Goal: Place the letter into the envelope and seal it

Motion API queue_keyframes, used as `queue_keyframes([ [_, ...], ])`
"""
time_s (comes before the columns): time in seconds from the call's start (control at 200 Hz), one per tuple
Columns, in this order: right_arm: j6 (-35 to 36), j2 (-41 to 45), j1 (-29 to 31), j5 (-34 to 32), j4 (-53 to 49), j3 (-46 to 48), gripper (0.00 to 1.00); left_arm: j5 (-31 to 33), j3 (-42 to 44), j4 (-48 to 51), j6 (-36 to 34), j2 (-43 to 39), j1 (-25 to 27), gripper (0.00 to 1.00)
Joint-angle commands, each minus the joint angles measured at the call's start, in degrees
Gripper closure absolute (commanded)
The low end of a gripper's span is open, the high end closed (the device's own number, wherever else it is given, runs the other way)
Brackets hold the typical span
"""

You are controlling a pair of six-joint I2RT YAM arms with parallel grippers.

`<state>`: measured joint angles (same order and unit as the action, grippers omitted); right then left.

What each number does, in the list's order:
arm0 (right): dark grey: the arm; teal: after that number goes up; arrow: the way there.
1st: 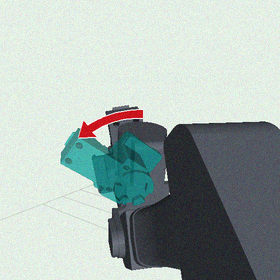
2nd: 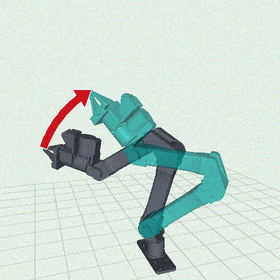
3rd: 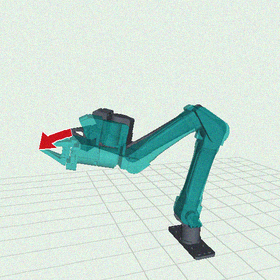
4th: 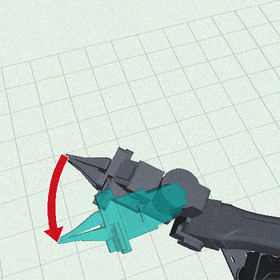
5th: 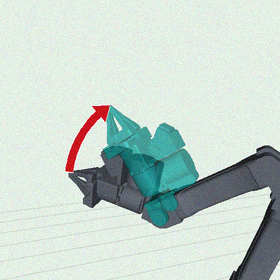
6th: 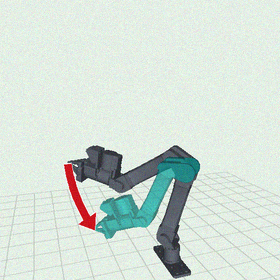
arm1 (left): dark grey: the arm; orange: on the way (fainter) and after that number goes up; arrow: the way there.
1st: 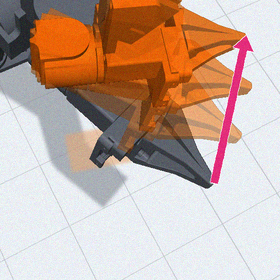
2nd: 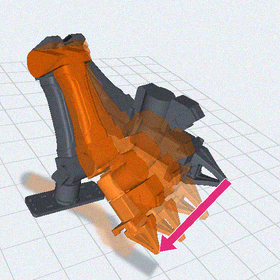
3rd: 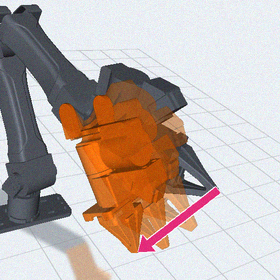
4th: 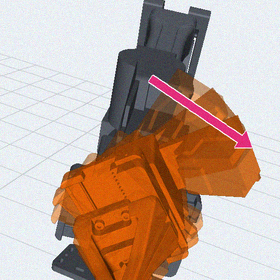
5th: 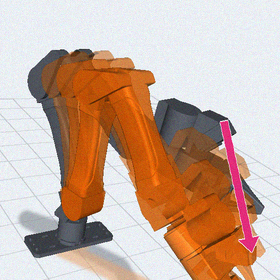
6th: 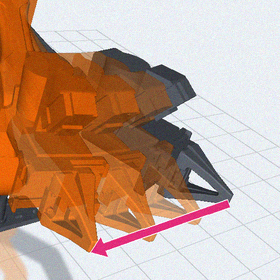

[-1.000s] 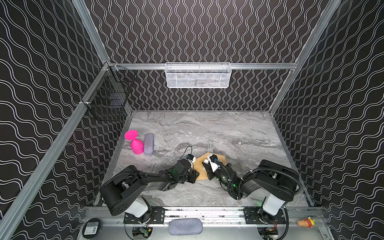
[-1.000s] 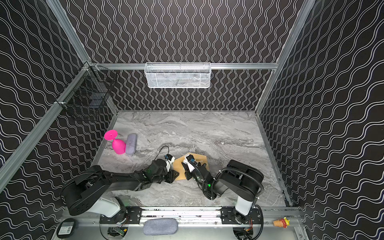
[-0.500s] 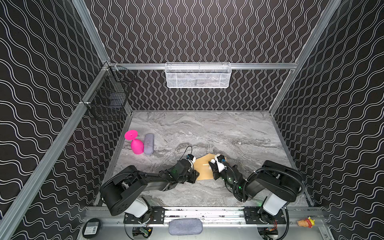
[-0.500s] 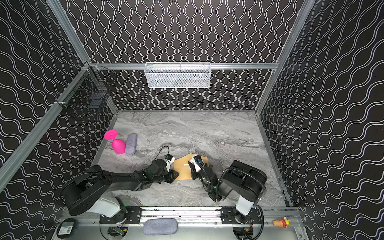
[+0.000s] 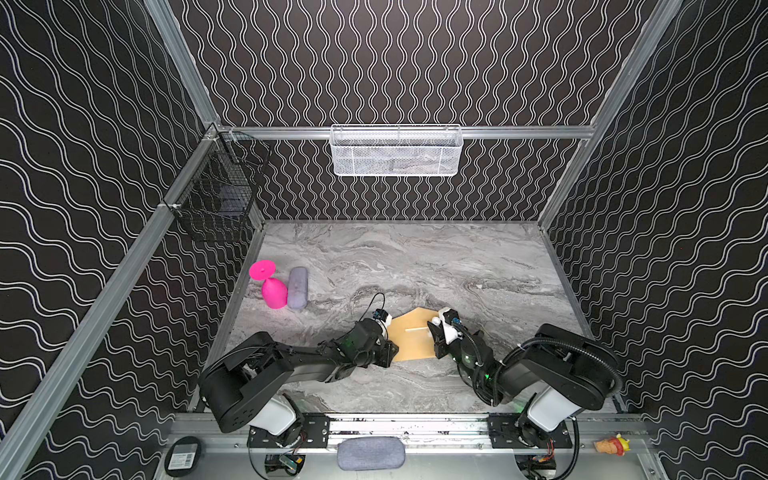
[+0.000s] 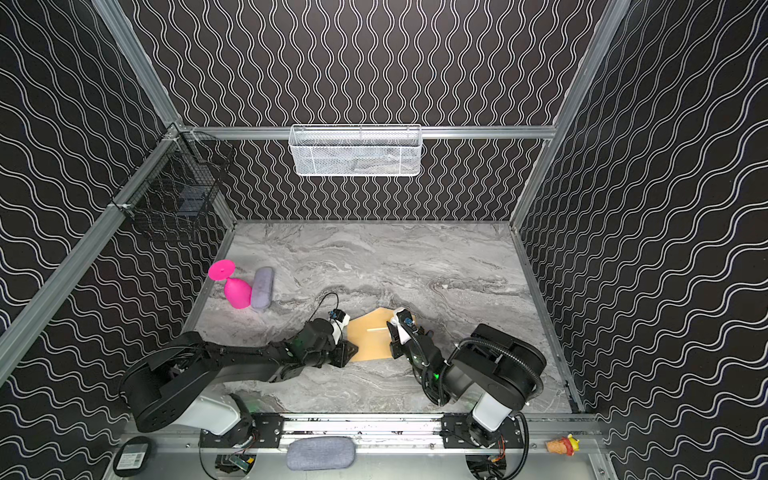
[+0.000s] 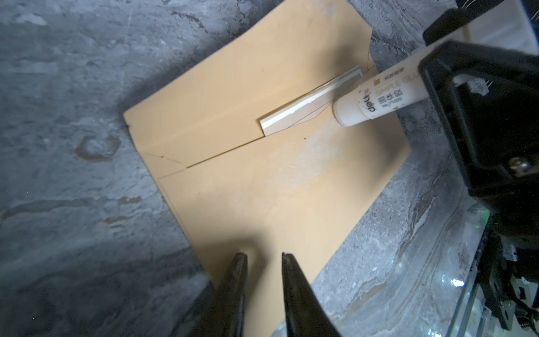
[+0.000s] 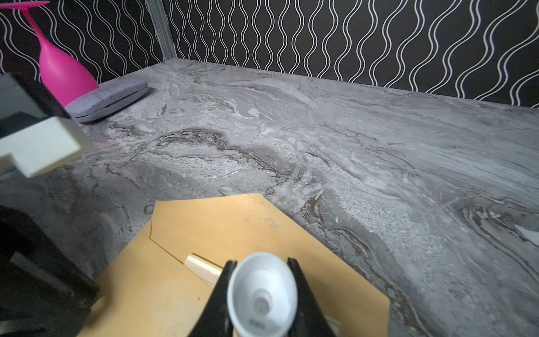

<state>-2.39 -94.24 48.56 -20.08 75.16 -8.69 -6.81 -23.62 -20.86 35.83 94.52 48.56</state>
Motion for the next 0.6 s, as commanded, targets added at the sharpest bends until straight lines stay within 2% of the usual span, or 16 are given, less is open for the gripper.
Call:
queue_keyframes([
  [0.0,0.1,0.9,-0.6,-4.1,-2.9,0.8,1.00,0.0,0.6,14.6,0.6,0.9,0.1,0.72],
  [0.29,-2.9,6.0,-3.6,-8.9,-8.6,2.0,1.00,0.0,0.7,14.5,0.5,0.9,0.2,0.72],
  [0.596,-5.5,8.9,-4.4,-11.7,-8.8,2.8,1.00,0.0,0.5,14.7,0.3,0.5,0.7,0.72],
])
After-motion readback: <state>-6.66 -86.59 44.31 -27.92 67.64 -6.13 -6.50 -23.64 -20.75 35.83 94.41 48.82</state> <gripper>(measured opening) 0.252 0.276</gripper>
